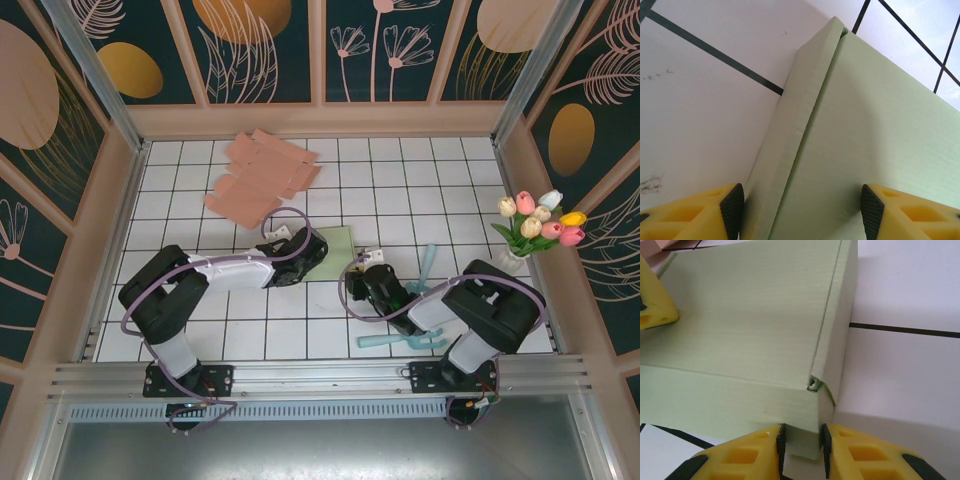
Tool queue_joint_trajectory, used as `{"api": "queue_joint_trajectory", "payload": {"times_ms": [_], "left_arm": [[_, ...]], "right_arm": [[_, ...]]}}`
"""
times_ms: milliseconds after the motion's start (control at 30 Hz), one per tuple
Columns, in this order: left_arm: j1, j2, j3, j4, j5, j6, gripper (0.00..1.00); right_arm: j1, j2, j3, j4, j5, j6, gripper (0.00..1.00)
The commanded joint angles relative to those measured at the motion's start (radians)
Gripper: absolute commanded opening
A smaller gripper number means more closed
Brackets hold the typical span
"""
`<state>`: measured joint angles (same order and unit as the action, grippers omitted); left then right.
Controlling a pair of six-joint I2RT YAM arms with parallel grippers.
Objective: Fold the paper box
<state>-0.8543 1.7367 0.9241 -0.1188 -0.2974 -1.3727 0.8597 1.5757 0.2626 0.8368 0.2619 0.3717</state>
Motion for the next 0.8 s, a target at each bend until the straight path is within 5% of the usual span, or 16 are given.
{"api": "queue_joint_trajectory", "payload": {"times_ms": [0, 767], "left_arm": [[0.001, 0.056, -0.005, -0.055, 0.04, 0.014, 0.64], [-0.002, 0.04, -0.02, 0.029, 0.245, -0.047, 0.67]], "right_arm": [[0.018, 0.014, -0.011, 0.072, 0.001, -0.005, 0.29], [0.113, -0.033, 0.092, -0.064, -0.023, 0.07, 0.3]]}}
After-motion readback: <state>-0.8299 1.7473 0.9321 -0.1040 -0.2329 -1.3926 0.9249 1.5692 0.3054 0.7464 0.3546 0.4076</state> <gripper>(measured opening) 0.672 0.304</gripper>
